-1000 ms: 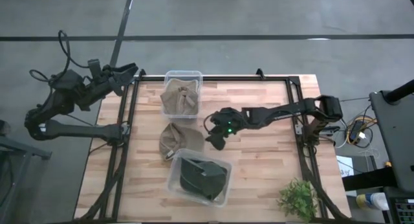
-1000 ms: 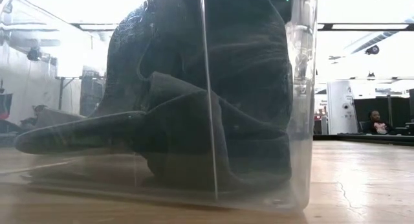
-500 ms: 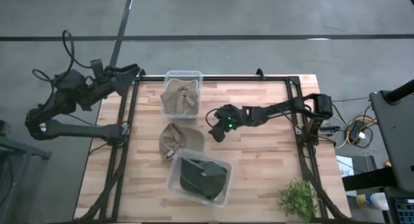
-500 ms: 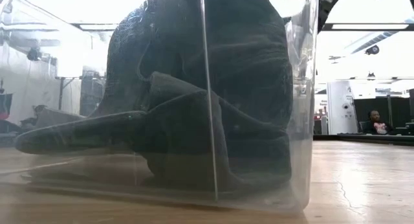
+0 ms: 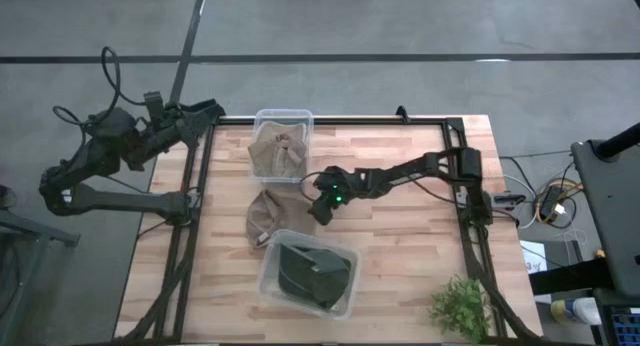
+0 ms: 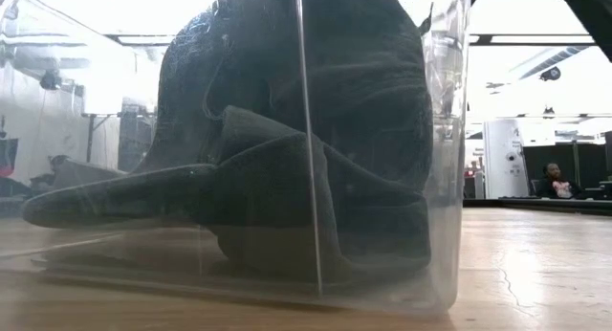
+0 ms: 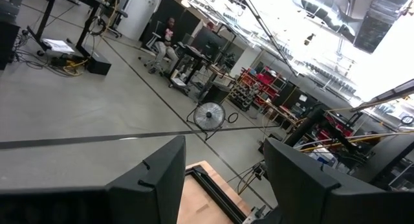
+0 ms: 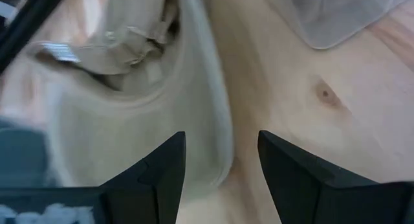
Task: Pick & Place hat
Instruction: Put the brown cap into the top transparent bin
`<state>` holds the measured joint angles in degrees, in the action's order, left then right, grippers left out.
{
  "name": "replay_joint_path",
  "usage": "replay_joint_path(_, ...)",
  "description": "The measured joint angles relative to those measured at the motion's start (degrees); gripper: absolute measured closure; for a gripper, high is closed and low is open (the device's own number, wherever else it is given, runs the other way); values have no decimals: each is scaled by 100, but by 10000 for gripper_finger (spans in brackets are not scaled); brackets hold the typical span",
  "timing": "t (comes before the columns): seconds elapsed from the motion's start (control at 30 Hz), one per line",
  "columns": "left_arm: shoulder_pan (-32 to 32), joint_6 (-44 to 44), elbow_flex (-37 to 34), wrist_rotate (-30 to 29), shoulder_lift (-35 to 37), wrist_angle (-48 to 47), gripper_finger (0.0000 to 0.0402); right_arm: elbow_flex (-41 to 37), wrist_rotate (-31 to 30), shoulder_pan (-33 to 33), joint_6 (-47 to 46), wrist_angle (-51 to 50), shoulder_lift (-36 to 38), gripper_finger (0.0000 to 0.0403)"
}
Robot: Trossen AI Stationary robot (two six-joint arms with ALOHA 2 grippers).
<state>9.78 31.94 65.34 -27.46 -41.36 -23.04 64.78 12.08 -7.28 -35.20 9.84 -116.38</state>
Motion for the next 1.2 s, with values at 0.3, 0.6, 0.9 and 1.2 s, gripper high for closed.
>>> replay_joint_path(0.3, 0, 10, 0, 3, 0, 3, 200, 494, 71, 29, -135, -252, -442, 240)
replay_joint_path(0.6, 0, 7, 0, 49, 13, 3, 200, 465, 125, 53, -166, -632, -180, 383)
replay_joint_path(0.9, -1, 5, 0, 94, 12, -1, 200, 484, 85, 95, 36, -1494, 619, 391)
replay_joint_path(1.2, -1, -28, 0, 144, 13, -32, 200, 498, 118, 108, 532, -2688, 1566, 392)
